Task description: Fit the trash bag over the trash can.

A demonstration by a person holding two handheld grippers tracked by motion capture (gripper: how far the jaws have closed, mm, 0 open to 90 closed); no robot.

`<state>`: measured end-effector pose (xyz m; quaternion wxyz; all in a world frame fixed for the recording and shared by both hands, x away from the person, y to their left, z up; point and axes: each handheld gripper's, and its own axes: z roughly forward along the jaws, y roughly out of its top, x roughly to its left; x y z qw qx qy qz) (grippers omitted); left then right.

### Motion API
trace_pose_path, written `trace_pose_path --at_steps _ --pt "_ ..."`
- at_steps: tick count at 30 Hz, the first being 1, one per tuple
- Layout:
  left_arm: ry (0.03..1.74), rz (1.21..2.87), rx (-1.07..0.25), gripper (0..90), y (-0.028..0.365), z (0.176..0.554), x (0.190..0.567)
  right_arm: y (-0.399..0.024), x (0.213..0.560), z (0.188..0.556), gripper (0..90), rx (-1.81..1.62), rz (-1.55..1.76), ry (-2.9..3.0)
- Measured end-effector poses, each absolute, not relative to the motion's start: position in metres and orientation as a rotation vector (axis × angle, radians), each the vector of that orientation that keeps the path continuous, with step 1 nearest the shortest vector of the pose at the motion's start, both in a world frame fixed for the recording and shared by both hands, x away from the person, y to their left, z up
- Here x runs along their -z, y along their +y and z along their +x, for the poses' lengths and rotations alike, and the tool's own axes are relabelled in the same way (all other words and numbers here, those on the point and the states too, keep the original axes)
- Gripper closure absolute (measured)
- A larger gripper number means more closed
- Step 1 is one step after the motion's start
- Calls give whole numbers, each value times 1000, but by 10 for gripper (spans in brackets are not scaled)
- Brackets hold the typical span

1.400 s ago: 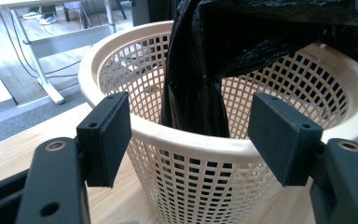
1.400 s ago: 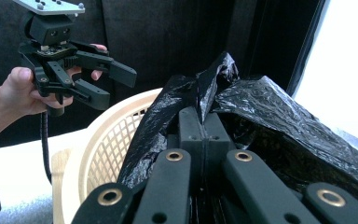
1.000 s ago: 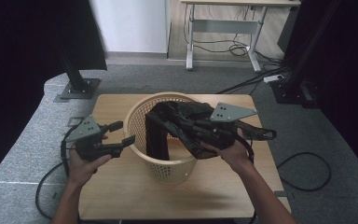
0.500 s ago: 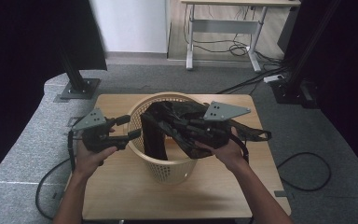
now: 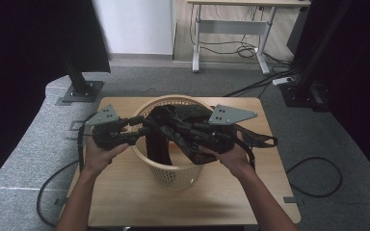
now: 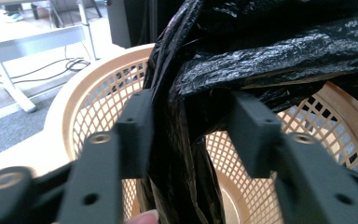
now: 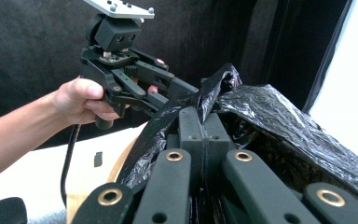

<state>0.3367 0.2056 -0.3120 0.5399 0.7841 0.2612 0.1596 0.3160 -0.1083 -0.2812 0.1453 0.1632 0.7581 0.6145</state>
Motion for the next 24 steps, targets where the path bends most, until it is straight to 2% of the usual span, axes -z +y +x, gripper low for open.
trace_pose_path --at_steps 6,7,8,13,18,24 --pt "613 1877 -370 712 202 338 312 -111 282 316 889 -1768 486 2179" --pt "612 1877 -361 770 203 338 312 -112 283 317 888 -1766 498 2175" --pt "607 1876 -353 770 203 338 313 -112 283 317 888 -1766 498 2175" --pt "568 1863 -315 890 204 337 313 -118 284 319 885 -1766 553 2156" --pt "536 1853 -301 897 207 334 313 -127 284 322 813 -1730 622 2125" --pt "469 1818 -287 898 216 329 312 -146 283 329 869 -1678 742 2083"
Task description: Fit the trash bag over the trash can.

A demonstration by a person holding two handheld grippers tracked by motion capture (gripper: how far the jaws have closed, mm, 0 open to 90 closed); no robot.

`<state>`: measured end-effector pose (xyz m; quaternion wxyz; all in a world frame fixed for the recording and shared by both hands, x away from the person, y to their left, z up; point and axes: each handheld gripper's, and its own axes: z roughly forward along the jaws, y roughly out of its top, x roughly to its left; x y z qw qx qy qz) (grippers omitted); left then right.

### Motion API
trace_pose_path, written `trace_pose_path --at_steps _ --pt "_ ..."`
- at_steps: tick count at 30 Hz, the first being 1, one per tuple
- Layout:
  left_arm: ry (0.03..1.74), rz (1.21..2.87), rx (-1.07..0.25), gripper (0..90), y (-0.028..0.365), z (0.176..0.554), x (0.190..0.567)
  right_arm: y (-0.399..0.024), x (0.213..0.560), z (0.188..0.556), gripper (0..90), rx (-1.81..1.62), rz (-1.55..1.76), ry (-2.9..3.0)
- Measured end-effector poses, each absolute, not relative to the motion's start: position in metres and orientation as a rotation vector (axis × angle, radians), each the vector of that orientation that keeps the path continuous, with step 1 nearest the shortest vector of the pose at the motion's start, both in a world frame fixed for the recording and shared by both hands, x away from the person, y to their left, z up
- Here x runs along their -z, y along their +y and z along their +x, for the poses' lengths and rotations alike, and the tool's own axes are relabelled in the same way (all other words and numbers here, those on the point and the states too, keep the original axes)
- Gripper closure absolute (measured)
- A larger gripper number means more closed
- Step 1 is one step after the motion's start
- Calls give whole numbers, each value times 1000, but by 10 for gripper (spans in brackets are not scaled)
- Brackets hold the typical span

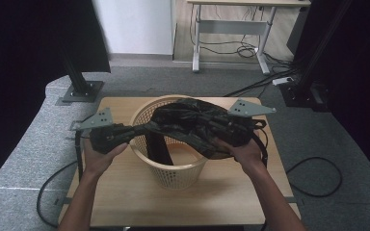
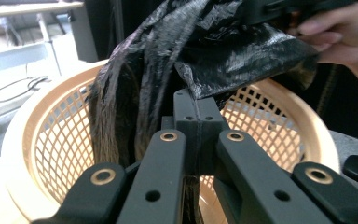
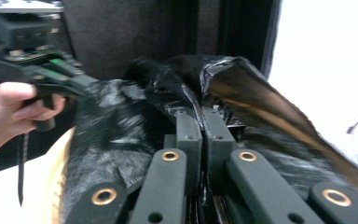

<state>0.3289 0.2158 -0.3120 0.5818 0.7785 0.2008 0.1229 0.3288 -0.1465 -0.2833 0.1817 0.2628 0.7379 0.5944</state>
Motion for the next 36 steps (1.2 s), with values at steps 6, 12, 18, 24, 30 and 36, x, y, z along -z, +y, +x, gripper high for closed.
trace_pose_path --at_steps 6,12,18,24,30,36 --pt "413 1806 -277 899 218 326 310 -163 283 331 875 -1646 787 2058" --pt "424 1774 -263 899 228 327 311 -180 283 330 719 -1709 774 2070" --pt "447 1731 -247 899 240 328 316 -199 284 321 673 -1695 759 2057" --pt "468 1710 -253 899 249 326 318 -216 289 314 608 -1753 766 2024" --pt "487 1686 -252 899 262 327 322 -240 292 315 597 -1752 839 1958" --pt "505 1676 -256 899 266 327 324 -256 299 320 597 -1725 904 1926"
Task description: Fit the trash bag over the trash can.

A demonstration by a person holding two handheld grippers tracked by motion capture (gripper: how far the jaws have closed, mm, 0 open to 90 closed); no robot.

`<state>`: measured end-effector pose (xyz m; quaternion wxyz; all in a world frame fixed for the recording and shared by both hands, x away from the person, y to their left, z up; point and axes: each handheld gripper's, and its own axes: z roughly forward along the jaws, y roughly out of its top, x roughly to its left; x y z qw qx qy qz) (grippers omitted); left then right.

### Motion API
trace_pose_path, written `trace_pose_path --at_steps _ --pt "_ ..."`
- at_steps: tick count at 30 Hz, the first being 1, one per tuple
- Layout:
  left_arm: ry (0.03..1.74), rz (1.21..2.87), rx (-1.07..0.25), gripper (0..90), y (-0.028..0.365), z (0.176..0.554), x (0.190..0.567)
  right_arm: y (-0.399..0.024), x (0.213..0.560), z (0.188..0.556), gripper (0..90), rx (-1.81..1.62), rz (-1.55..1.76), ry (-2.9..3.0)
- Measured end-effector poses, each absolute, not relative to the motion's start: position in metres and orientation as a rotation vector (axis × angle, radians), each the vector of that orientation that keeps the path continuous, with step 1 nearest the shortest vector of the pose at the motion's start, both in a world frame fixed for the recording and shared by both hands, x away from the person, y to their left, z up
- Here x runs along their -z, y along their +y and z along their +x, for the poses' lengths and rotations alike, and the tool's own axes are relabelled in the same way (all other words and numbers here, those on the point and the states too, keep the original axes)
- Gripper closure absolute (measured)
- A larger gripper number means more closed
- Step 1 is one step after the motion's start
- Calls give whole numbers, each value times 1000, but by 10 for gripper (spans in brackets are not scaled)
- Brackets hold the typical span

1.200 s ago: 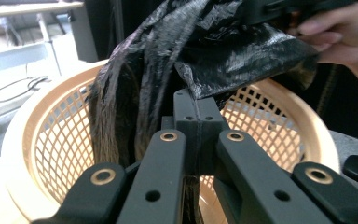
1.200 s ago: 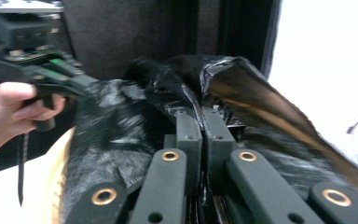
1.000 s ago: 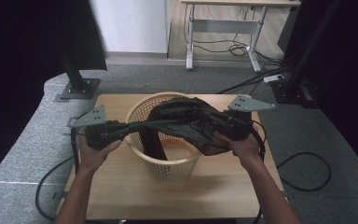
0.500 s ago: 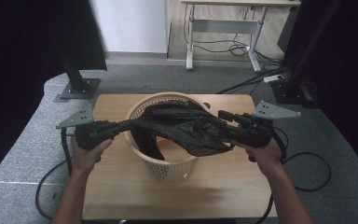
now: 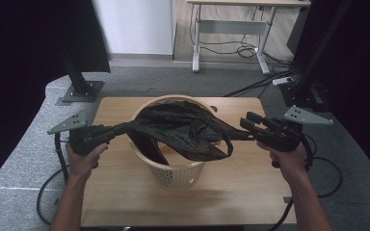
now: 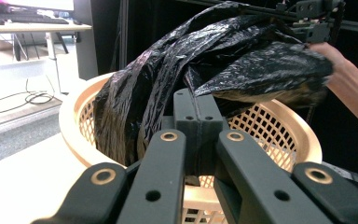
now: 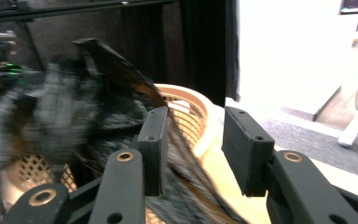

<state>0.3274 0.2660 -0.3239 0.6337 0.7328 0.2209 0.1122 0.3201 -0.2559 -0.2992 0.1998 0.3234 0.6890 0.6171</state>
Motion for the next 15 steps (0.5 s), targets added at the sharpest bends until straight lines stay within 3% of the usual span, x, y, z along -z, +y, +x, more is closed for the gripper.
trace_pose_path --at_steps 6,15 --pt "496 1673 -256 899 264 326 324 -258 312 323 594 -1707 940 1953" --pt "473 1677 -244 899 258 322 326 -217 317 324 507 -1681 854 2074"
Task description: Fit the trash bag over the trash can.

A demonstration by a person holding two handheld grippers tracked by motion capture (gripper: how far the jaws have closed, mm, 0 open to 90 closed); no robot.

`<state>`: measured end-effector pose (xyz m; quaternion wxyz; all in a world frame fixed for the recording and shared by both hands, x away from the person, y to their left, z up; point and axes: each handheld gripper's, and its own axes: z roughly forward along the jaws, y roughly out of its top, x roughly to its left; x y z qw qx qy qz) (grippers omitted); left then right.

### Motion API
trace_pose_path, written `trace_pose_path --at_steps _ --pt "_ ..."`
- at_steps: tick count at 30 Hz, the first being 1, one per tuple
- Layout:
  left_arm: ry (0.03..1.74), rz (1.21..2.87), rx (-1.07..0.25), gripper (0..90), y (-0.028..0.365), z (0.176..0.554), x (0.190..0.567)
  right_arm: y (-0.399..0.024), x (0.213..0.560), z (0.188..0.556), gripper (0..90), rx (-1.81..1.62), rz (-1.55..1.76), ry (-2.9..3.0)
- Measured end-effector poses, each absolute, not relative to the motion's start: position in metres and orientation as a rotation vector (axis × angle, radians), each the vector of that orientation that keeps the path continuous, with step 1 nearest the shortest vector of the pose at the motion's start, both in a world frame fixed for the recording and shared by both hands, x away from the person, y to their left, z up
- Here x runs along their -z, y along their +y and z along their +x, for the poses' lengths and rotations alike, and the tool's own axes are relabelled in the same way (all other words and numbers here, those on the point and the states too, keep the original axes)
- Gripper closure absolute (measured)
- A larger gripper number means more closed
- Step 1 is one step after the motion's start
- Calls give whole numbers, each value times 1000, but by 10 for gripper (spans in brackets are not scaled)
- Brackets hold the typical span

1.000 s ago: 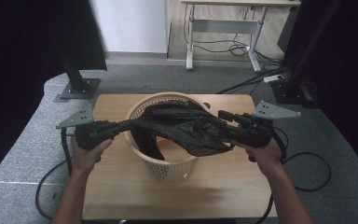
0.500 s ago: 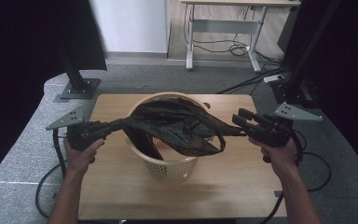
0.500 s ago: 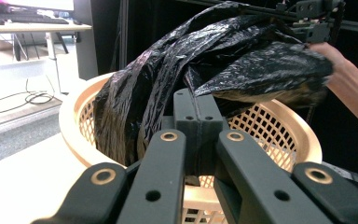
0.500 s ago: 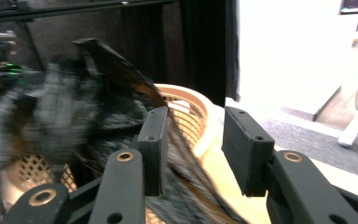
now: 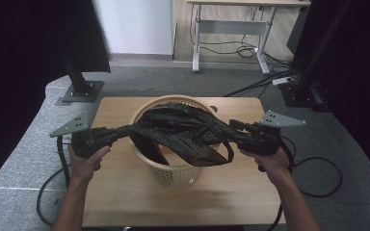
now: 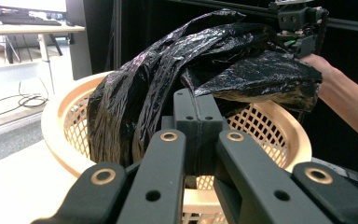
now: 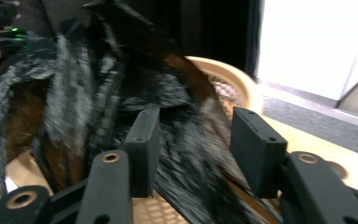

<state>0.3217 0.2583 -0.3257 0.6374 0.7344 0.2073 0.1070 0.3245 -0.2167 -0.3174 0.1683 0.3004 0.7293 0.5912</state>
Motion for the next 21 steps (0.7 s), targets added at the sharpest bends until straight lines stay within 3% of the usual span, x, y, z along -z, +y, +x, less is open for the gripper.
trace_pose_path --at_steps 12,21 --pt "439 1677 -231 898 255 317 326 -183 319 331 356 -1607 839 2103" --pt "415 1672 -213 898 246 316 325 -166 319 326 352 -1606 765 2167"
